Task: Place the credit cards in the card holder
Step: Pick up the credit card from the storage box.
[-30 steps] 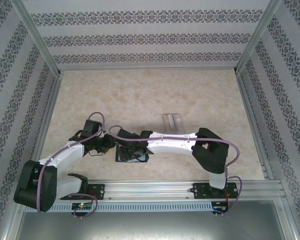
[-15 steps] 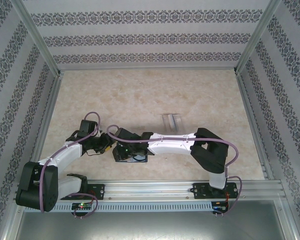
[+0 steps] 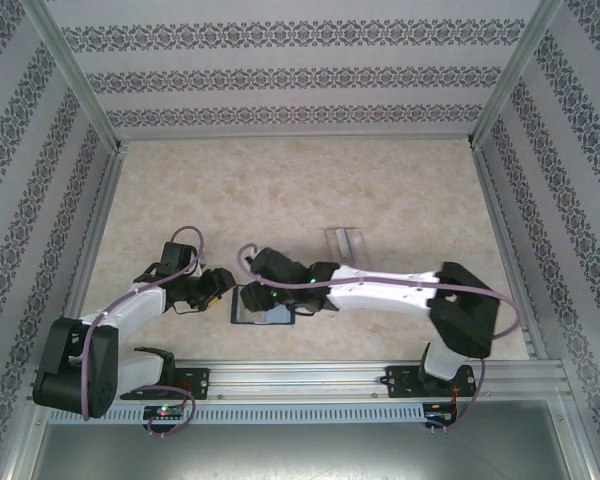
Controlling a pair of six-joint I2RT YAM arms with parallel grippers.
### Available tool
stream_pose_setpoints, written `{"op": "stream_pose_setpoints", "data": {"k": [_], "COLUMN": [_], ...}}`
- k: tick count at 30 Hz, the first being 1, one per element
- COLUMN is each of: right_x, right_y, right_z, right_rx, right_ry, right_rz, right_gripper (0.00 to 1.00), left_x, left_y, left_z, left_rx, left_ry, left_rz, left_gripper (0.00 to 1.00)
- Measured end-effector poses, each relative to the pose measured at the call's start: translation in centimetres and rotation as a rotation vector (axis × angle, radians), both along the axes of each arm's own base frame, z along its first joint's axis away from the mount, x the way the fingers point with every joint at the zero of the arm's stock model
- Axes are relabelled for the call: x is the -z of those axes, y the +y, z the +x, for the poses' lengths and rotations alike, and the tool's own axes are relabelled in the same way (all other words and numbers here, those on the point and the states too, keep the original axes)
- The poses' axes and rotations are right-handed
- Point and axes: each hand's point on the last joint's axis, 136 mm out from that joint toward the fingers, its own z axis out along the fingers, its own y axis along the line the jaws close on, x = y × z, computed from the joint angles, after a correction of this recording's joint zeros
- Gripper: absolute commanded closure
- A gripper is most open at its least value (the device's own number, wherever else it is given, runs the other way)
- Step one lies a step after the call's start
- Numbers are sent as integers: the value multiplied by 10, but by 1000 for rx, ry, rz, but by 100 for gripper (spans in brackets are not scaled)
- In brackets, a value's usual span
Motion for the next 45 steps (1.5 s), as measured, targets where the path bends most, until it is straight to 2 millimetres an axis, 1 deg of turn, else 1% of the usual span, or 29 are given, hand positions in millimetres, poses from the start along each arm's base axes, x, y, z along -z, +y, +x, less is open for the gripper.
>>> {"op": "stream_pose_setpoints", "data": {"k": [1,3,4,6,7,9,10,12,14,16,19,22,29,32,34,36,40,45], "right_x": [-9,-21,-24,-27,-28,-27,-25,-22,-16,-7,7,14,28,39,49,48,44,42], "right_y": [-11,-42,-57,-95,-114,-144,-160,-181,-198,-211,-221,-226,-233,-233,-232,-234,-247,-254], "right_z": [11,34,44,62,70,80,85,93,101,109,112,114,122,125,126,130,136,137], "right_rx": [30,104,139,209,239,281,298,316,331,346,343,339,330,316,306,312,336,339], "right_ry": [-40,-114,-139,-194,-218,-242,-241,-219,-172,-126,-74,-47,-11,4,18,-2,-45,-60], "right_rz": [-12,-74,-112,-222,-281,-381,-430,-484,-515,-541,-574,-581,-589,-607,-624,-641,-719,-757], "right_gripper": [52,44,39,31,28,22,18,2,2,2,2,2,2,2,5,5,6,12], "left_x": [0,-5,-8,-16,-18,-19,-18,-18,-19,-20,-20,-21,-21,-22,-24,-26,-31,-39], "left_y": [1,4,5,4,3,3,4,6,7,7,9,10,11,11,12,12,15,19], "left_z": [-1,0,2,5,6,6,6,6,6,6,6,7,7,8,9,9,10,10], "left_rx": [5,12,14,23,28,32,30,23,19,18,12,9,7,4,1,0,-13,-28], "left_ry": [-3,-20,-36,-73,-83,-87,-86,-85,-92,-96,-96,-101,-105,-110,-120,-129,-158,-197], "left_rz": [13,42,52,58,59,64,71,83,89,89,99,104,107,110,111,110,122,134], "left_gripper": [36,34,33,33,33,33,32,32,32,32,32,32,31,31,31,31,31,31]}}
